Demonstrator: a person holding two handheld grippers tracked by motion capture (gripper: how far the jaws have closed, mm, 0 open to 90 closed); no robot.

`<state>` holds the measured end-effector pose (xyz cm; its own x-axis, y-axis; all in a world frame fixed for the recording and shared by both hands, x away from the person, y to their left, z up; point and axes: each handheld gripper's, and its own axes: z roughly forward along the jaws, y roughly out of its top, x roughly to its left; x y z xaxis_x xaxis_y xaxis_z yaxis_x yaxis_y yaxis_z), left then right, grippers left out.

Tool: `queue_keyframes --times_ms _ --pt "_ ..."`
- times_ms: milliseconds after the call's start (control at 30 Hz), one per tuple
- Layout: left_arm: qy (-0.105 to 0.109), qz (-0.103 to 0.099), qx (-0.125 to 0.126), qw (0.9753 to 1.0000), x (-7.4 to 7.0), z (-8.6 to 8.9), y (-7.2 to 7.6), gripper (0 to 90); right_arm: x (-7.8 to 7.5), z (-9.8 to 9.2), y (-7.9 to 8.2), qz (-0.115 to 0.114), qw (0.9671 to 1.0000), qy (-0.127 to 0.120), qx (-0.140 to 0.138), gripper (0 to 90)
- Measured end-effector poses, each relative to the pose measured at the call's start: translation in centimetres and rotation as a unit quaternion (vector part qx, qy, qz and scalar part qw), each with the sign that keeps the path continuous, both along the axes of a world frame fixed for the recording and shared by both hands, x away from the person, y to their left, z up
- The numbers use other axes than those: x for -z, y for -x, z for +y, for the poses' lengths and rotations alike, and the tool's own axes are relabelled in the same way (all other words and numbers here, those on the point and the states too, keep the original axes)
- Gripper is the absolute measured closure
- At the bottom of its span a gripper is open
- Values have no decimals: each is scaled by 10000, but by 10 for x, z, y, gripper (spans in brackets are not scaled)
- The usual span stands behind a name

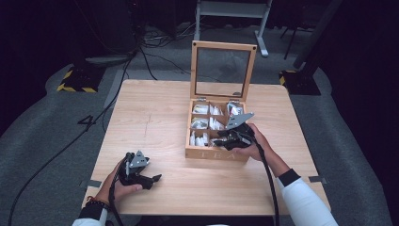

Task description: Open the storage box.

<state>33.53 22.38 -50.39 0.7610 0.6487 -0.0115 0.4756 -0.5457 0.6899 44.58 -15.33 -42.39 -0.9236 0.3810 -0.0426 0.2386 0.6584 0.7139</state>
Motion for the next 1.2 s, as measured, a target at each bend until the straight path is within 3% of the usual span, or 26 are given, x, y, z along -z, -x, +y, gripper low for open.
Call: queue_keyframes --times_ms 267,567,867,1200 --pt "13 23 -17 10000 0 -1 0 158 9 10 -6 96 9994 346 8 670" --pt "19 28 -12 10000 0 -1 0 157 9 13 -2 -109 9986 496 -138 863" --pt "19 28 -13 10000 0 -1 0 156 -4 3 4 -328 9994 91 -111 892" --pt "13 24 -2 10000 0 -1 -1 155 -22 -15 14 -548 9980 -305 -64 894"
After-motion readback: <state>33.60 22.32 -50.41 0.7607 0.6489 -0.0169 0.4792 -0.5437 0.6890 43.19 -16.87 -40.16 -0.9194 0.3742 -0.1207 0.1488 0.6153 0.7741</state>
